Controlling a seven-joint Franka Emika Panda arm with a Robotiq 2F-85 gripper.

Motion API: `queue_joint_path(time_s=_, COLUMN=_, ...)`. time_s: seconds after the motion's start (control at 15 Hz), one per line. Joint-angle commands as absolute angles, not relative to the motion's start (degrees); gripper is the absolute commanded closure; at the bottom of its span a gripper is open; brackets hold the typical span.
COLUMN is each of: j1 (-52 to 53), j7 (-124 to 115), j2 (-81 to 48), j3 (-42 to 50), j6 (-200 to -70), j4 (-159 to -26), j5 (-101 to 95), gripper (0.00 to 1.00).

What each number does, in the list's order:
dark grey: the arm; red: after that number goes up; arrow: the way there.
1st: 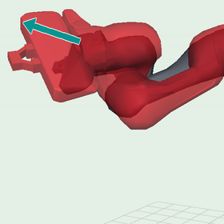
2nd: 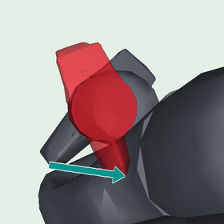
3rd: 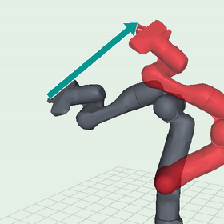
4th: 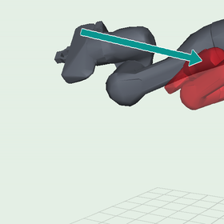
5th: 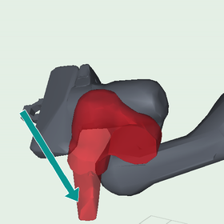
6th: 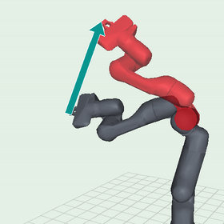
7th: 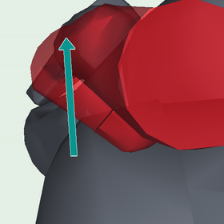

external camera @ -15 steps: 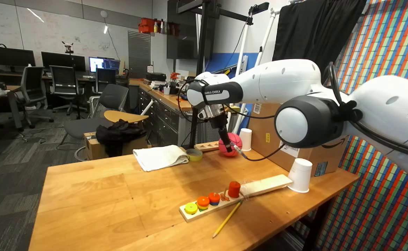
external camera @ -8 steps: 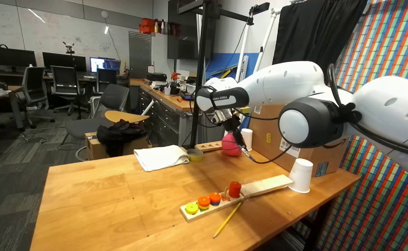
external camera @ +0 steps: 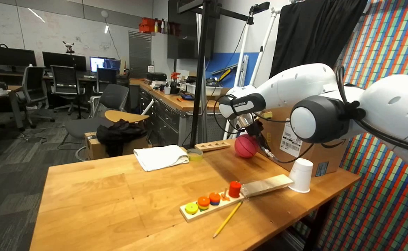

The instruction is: Move the ball

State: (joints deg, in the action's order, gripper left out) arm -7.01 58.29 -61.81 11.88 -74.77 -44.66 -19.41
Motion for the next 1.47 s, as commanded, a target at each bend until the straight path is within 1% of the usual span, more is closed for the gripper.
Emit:
queue_joint_path(time_s=0.0, j1=-5.16, j7=57.46, j2=-56.50, j3=12.07, j6=-75.85, j4=-50.69, j5=-20.42, gripper=0.00)
queue_joint_path(time_s=0.2, j1=-3.41, j7=58.24, j2=-53.71, j3=12.03, j6=-76.91, j4=-53.40, j5=-21.34, gripper=0.00)
queue_joint_path(time_s=0.8, j1=2.97, j7=58.71, j2=-41.19, j3=9.27, j6=-85.86, j4=-64.86, j5=-20.32, gripper=0.00)
queue_joint_path(time_s=0.87, j1=1.69, j7=57.97, j2=-39.78, j3=5.64, j6=-86.37, j4=-65.80, j5=-21.35, gripper=0.00)
queue_joint_path(time_s=0.93, j1=1.55, j7=58.34, j2=-38.27, j3=4.03, j6=-87.37, j4=-67.22, j5=-20.06, gripper=0.00)
queue_joint_path(time_s=1.4, j1=1.30, j7=59.65, j2=-30.85, j3=-4.66, j6=-93.22, j4=-75.75, j5=-13.24, gripper=0.00)
